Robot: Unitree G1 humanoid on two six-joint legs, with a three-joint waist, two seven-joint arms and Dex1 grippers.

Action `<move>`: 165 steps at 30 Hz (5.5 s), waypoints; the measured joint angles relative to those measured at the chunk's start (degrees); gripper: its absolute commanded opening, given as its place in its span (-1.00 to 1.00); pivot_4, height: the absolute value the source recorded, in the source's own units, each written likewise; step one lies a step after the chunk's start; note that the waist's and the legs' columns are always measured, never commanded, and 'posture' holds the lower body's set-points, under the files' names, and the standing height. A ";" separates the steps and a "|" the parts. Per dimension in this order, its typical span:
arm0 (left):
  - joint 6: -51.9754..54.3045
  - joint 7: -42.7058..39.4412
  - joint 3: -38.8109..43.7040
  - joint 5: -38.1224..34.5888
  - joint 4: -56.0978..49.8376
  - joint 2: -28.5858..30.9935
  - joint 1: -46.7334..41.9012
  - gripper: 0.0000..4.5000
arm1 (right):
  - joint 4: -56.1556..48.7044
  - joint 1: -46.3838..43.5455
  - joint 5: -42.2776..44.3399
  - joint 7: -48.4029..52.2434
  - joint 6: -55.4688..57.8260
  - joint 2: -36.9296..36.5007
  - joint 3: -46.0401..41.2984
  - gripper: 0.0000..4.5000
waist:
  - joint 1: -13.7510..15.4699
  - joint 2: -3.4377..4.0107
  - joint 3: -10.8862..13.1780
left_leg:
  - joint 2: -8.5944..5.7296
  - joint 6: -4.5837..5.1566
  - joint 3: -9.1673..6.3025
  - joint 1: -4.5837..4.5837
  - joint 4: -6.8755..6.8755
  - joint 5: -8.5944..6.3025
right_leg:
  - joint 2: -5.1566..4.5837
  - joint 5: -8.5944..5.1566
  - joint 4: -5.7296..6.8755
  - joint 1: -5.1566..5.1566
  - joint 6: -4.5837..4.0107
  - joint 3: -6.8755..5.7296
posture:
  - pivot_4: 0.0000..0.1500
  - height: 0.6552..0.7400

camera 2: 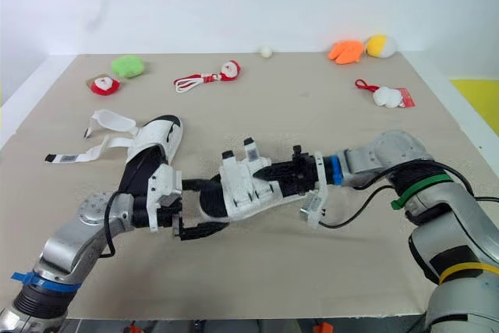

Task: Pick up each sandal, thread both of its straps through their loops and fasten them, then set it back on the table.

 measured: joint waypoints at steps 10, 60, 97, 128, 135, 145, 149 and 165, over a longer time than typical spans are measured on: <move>0.32 5.34 3.51 -1.29 0.25 -2.61 -2.79 0.97 | 10.70 7.20 44.16 37.47 22.58 -1.83 -16.13 -1.00 | -0.20 -0.24 0.15 | 0.02 0.03 -0.01 0.03 0.06 0.00 | -0.01 0.09 -0.05 0.15 0.07 -0.01 | 1.00 1.00; -1.84 15.71 13.35 0.30 0.51 0.11 1.90 1.00 | -20.89 18.38 88.75 85.85 94.55 7.99 -48.38 0.97 | 0.23 -0.07 0.36 | 0.03 -0.02 0.00 -0.36 0.31 0.04 | 0.03 0.35 -0.07 -0.14 0.31 -0.05 | 1.00 1.00; -2.72 15.96 10.36 -0.06 3.23 -2.14 -2.02 1.00 | -5.03 17.69 38.42 55.73 54.50 -9.13 -26.17 -0.98 | 0.08 -0.06 0.41 | 0.06 -0.54 0.04 -0.46 0.24 0.54 | 0.07 0.78 -0.07 -0.32 0.28 0.05 | 1.00 1.00; -4.41 14.52 8.87 -0.02 4.65 -2.47 -2.74 1.00 | -20.40 27.60 70.03 90.36 71.14 -13.11 -38.85 0.98 | -0.04 -0.07 0.41 | 0.08 -0.36 0.05 -0.37 0.31 0.80 | 0.12 1.03 -0.07 -0.23 0.46 0.08 | 1.00 1.00; -4.84 16.80 10.46 2.40 4.67 -0.62 -2.24 1.00 | -36.72 22.24 98.09 99.51 102.66 -4.87 -45.20 0.98 | -0.48 -0.11 0.43 | 0.33 -0.30 0.01 -0.33 0.31 0.86 | 0.41 1.06 -0.06 -0.24 0.51 0.07 | 1.00 1.00; -5.18 29.97 20.42 11.25 -2.47 1.02 5.53 1.00 | -48.19 17.37 112.98 95.81 120.24 9.98 -41.07 0.98 | 0.24 -0.32 0.51 | 0.36 -0.26 -0.08 -0.56 0.30 0.89 | 0.41 1.07 -0.13 -0.35 0.51 -0.07 | 1.00 1.00; -8.73 34.72 20.08 21.41 -0.39 4.66 6.78 1.00 | -47.45 17.26 110.22 97.18 117.11 11.92 -38.26 0.98 | 0.20 -0.35 0.53 | 0.39 -0.25 -0.09 -0.55 0.29 0.88 | 0.46 1.07 -0.12 -0.40 0.50 -0.09 | 1.00 1.00; -17.60 37.41 8.49 41.01 10.09 7.49 4.03 1.00 | -47.01 15.18 103.25 99.36 109.89 14.01 -35.12 0.98 | 0.17 -0.36 0.54 | 0.42 -0.27 -0.09 -0.58 0.22 0.89 | 0.46 1.07 -0.13 -0.46 0.48 -0.11 | 1.00 1.00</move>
